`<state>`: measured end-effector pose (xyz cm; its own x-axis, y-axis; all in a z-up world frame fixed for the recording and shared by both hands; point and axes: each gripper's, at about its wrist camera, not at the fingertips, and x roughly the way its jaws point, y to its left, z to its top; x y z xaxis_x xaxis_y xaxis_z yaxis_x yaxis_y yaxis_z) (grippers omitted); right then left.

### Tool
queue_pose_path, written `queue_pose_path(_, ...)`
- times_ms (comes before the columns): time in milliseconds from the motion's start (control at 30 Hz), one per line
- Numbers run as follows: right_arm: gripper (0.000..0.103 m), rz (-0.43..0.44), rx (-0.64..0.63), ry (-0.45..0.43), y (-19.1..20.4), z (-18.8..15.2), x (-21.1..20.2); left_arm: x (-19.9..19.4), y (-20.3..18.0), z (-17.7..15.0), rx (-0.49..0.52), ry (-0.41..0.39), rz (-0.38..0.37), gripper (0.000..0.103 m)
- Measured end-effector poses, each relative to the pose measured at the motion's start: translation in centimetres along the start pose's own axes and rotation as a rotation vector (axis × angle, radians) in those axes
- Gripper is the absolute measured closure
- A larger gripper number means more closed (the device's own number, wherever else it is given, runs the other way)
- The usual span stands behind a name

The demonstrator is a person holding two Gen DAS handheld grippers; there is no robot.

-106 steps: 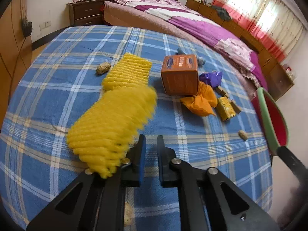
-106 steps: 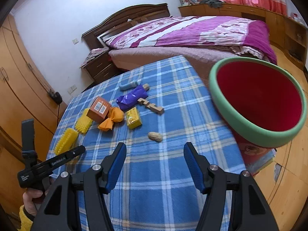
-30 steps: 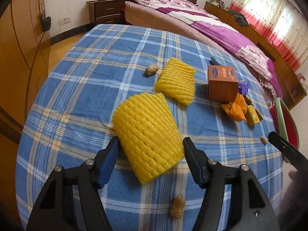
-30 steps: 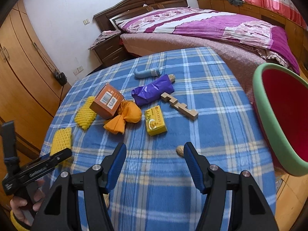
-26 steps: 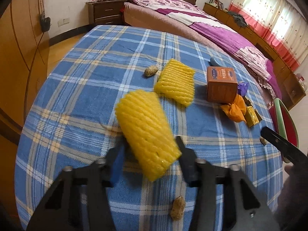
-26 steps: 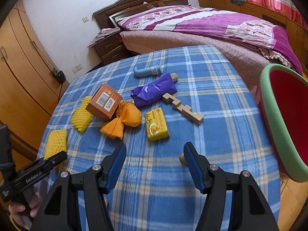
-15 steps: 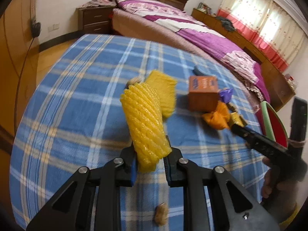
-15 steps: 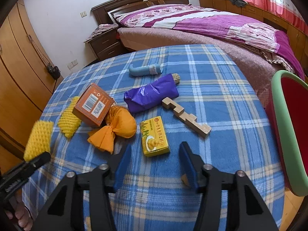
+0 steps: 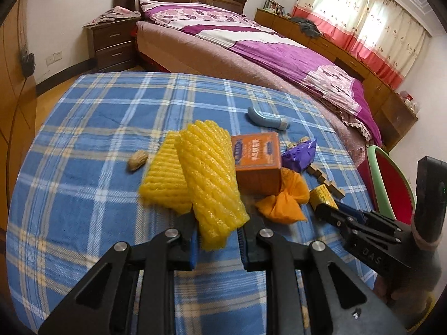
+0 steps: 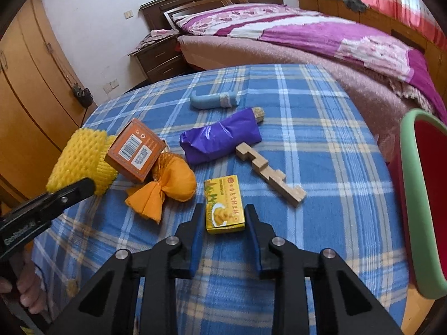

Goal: Collect trash
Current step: 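Carry the foam net with the left gripper while the right gripper carries the soap box over the bin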

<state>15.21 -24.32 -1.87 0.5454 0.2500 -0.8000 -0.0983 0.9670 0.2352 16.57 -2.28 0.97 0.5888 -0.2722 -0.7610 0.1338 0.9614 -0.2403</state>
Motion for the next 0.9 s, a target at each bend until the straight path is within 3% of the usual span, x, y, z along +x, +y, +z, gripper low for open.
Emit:
queue_pose_path(367, 0.073, 0.048, 0.068, -0.122, -2.0, -2.2, -5.8, -1.6, -3.6, -0.9, 0.067, -0.034, -0.015, 0.081)
queue_pose_path(700, 0.073, 0.02, 0.171, -0.268, -6.0, -4.2, -12.9, -4.7, -10.1, -1.6, 0.152, -0.05, -0.096, 0.081)
queue_pose_path(900, 0.073, -0.009, 0.241, -0.334, -9.4, -5.7, -16.2, -4.4, -14.9, -2.0, 0.203, -0.006, -0.167, 0.081)
